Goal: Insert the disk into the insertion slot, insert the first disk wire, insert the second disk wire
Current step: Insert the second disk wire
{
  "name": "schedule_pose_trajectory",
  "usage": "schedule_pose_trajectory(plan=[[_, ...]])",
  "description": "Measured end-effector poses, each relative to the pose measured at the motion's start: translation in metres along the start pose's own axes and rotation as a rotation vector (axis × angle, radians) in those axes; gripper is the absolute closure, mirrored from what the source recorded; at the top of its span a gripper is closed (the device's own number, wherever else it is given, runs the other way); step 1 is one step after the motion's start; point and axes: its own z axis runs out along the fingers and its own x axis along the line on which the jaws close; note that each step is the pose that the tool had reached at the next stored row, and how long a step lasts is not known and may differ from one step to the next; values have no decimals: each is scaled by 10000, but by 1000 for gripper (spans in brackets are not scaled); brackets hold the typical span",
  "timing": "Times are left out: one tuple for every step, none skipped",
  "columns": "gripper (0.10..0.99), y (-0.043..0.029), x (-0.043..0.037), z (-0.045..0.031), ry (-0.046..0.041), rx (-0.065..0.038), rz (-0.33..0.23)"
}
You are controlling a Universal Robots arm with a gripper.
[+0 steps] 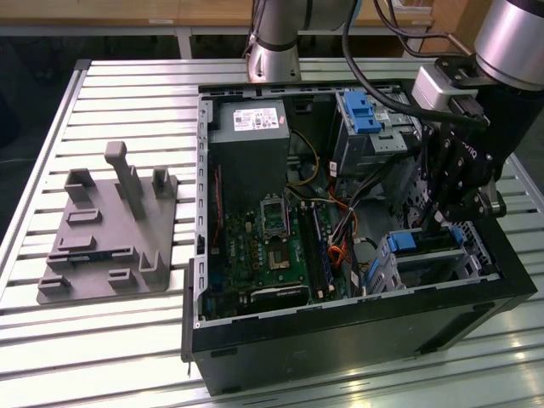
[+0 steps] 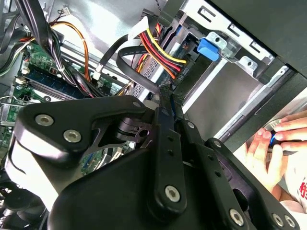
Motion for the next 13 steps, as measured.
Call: schedule_pose_trajectory(plan=[[941, 0, 0, 0, 0, 0, 0], [941, -1, 0, 0, -1, 0, 0], [941, -3, 1, 0, -1, 0, 1], [941, -4, 1, 1, -2, 1, 1], [941, -6, 0, 1, -2, 0, 2], [941, -9, 0, 2, -2, 1, 0], [941, -10, 0, 2, -2, 0, 0], [941, -11, 1, 3, -1, 0, 1], [941, -14, 0, 4, -1, 0, 0], [941, -16, 1, 5, -1, 0, 0], [941, -18, 1, 5, 0, 0, 0], [941, -19, 0, 7, 0, 0, 0], [941, -19, 1, 8, 0, 0, 0]])
